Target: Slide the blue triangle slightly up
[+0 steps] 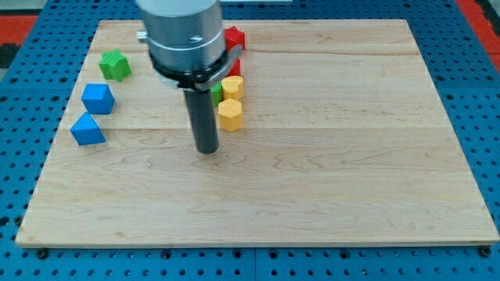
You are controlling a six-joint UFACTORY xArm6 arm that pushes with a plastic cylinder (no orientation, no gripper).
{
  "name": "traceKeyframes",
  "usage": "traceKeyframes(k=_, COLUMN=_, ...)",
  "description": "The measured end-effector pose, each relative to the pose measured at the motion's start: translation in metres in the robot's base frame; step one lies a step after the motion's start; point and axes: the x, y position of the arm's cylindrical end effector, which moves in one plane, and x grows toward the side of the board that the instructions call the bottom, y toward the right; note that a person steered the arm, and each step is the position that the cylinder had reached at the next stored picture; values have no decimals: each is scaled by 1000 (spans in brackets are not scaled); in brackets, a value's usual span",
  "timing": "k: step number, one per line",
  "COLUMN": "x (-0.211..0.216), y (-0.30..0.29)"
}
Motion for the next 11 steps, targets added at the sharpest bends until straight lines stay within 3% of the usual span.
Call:
traceKeyframes(k=2, x=-40, y=0)
traceKeyframes(k=3, x=-19, y=-1)
traceKeyframes(k=4, x=44, y=-53)
traceKeyframes(k=5, x=45, y=-171)
traceKeyframes(k=6, x=1, y=-198)
traceKeyframes(k=8, x=-59, y=-117)
traceKeyframes(k=10, x=-44, y=-155)
traceKeyframes(k=11, x=-88, y=-148)
